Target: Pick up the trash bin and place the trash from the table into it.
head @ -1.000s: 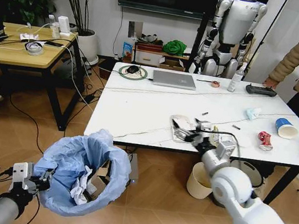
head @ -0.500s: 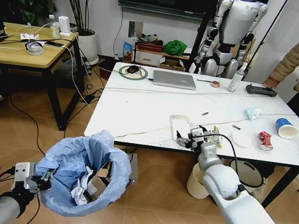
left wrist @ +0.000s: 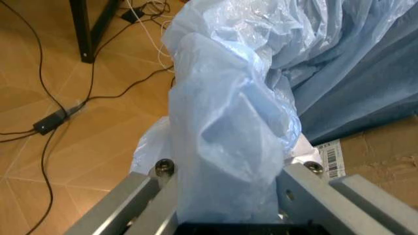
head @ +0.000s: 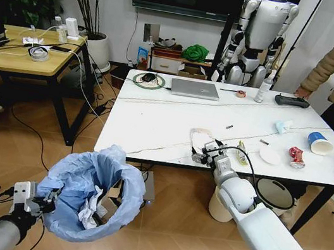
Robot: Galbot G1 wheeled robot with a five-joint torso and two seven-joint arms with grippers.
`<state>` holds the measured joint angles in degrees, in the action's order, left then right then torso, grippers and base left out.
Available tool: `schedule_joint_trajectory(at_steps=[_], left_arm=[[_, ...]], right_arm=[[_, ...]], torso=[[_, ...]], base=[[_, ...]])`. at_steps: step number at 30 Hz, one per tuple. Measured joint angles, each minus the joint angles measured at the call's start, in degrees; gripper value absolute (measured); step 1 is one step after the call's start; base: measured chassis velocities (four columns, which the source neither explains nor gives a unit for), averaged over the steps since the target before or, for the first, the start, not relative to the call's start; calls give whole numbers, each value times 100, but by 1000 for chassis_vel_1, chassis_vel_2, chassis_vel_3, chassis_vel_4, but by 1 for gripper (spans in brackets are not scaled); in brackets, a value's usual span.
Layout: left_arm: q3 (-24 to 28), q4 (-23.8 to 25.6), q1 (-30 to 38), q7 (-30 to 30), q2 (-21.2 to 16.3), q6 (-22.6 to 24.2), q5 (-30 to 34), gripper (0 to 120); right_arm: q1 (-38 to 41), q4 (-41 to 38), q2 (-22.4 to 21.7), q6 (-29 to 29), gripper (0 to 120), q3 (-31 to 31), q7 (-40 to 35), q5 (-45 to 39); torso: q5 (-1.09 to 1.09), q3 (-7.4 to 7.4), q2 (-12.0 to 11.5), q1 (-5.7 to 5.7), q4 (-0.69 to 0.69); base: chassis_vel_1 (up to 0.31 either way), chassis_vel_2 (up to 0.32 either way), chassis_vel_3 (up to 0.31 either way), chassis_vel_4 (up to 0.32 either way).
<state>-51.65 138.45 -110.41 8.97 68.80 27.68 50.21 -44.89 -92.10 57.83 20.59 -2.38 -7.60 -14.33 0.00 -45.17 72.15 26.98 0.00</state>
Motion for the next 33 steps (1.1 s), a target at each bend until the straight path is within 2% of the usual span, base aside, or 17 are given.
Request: schedule_joint_trajectory(at_steps=[4,8,14,15,19,22,23,28,30,31,33], left_arm=[[-13,14,6,1,13,-5,1,0],[-35,37,11,2,20,-8,12,0],[-82,58,26,14,10,-8,55,0],[-82,58,26,14,10,-8,55,0],[-94,72,37,22,9,-8,68,0],[-95,71,44,28,25,-8,68,0],[-95,71,44,28,25,-8,68,0],[-89,79,41,30,38,-8,61,0],[-84,82,38,30,42,-8,55,0],[-77,87,34,30,50,-8,47,0],[-52,90,15,28,66,-8,22,0]], right_arm=[[-45,80,-23,-116,95,68,165,43],[-108,149,-16,-238,86,142,327,94],[-201,161,-5,-272,59,207,385,91],[-201,161,-5,-272,59,207,385,91],[-239,149,-3,-287,45,214,389,75],[-239,138,-2,-308,30,201,389,56],[-239,138,-2,-308,30,201,389,56],[-219,145,23,-335,10,137,392,33],[-212,148,27,-342,7,124,393,29],[-202,148,28,-350,0,111,394,15],[-184,147,26,-361,0,104,399,-30]], torso=[[0,0,0,0,0],[0,0,0,0,-1],[0,0,0,0,0],[0,0,0,0,0],[0,0,0,0,0],[0,0,0,0,0],[0,0,0,0,0],[0,0,0,0,0],[0,0,0,0,0],[0,0,0,0,0],[0,0,0,0,-1]], base=[[0,0,0,0],[0,0,0,0],[0,0,0,0],[0,0,0,0],[0,0,0,0],[0,0,0,0],[0,0,0,0],[0,0,0,0],[0,0,0,0],[0,0,0,0],[0,0,0,0]])
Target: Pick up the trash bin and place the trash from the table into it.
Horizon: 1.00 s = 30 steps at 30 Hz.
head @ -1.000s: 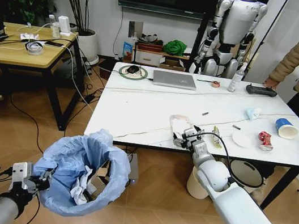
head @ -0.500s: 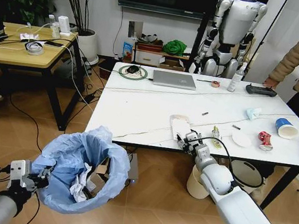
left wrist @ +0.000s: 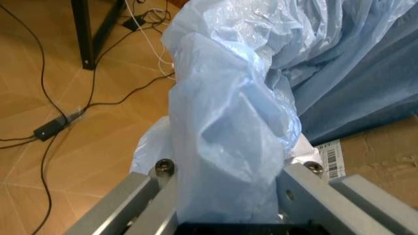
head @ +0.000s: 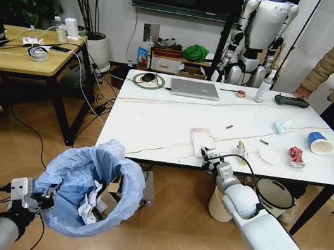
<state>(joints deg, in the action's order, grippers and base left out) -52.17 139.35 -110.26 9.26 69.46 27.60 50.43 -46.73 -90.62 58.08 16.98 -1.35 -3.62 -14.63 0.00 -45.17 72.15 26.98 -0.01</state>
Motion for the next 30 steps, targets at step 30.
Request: schedule_joint_trajectory(at_steps=[30], left_arm=[[-107,25,-98,-32,68,-3,45,0]], right_arm=[[-53,-2585,-721,-1409,0,-401,1901,-4452]], torso=[[-1,1,0,0,-1]], base=[[0,0,0,0]])
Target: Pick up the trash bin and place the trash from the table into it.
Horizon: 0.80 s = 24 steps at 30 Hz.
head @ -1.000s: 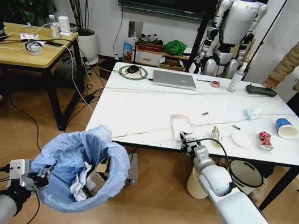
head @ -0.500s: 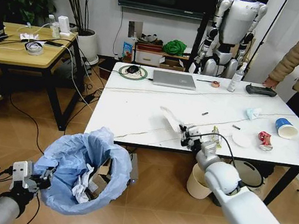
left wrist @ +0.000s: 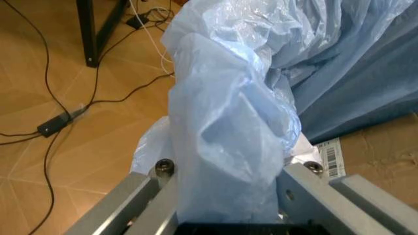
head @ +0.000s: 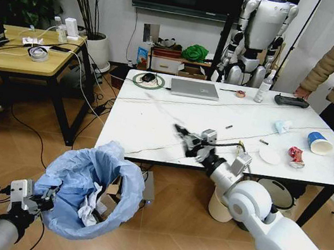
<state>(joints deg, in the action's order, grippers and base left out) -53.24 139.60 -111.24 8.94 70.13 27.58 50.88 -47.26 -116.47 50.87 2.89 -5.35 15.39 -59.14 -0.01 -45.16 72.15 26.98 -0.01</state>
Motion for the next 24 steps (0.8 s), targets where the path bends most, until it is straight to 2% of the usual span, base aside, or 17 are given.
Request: schedule_joint_trajectory(at_steps=[3,6,9,15,19,24], left_arm=[[6,0,-7,4,38,3,-24,0],[18,0,2,11,59,13,-36,0],[19,0,2,13,58,17,-39,0],[16,26,3,34,55,28,-36,0],[8,38,-7,39,69,37,-30,0],[9,59,-1,42,93,49,-30,0]], right_arm=[[-30,-162,-86,-96,0,-98,512,-176],[-56,-421,-194,111,0,-191,748,-585],[-54,-524,-248,215,0,-314,807,-644],[-87,-618,-187,372,0,-736,686,-556],[-223,-513,73,373,0,-1256,518,-210],[-267,-469,200,363,0,-1490,441,-62]], torso=[[0,0,0,0,1],[0,0,0,0,1],[0,0,0,0,1],[0,0,0,0,1],[0,0,0,0,1],[0,0,0,0,1]], base=[[0,0,0,0],[0,0,0,0],[0,0,0,0],[0,0,0,0],[0,0,0,0],[0,0,0,0]])
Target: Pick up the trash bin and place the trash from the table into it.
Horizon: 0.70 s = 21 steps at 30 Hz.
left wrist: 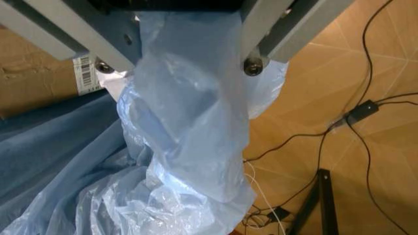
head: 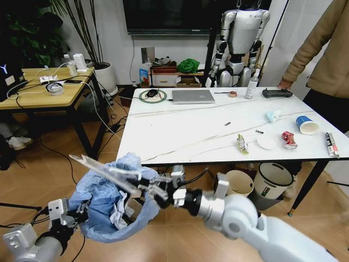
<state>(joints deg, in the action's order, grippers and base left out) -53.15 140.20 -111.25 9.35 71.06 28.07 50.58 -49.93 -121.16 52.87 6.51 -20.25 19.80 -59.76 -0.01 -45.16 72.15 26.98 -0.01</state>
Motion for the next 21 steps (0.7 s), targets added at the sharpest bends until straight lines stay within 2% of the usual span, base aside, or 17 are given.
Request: schedule_joint_trajectory(at_steps=[15,17,19,21], left_arm=[[28,33,-7,12,62,12,21,0],[28,38,-13,14,74,13,23,0],[28,39,-17,14,77,14,23,0],[28,45,-24,14,77,14,21,0]], right_arm=[[-103,184,107,-118,0,-112,45,326],[-135,198,94,-162,10,-105,91,410],[-144,208,90,-186,12,-102,101,447],[-165,217,81,-210,21,-77,105,491]], torso=[[1,0,0,0,0],[1,0,0,0,0],[1,0,0,0,0],[1,0,0,0,0]], base=[[0,0,0,0],[0,0,0,0],[0,0,0,0],[0,0,0,0]])
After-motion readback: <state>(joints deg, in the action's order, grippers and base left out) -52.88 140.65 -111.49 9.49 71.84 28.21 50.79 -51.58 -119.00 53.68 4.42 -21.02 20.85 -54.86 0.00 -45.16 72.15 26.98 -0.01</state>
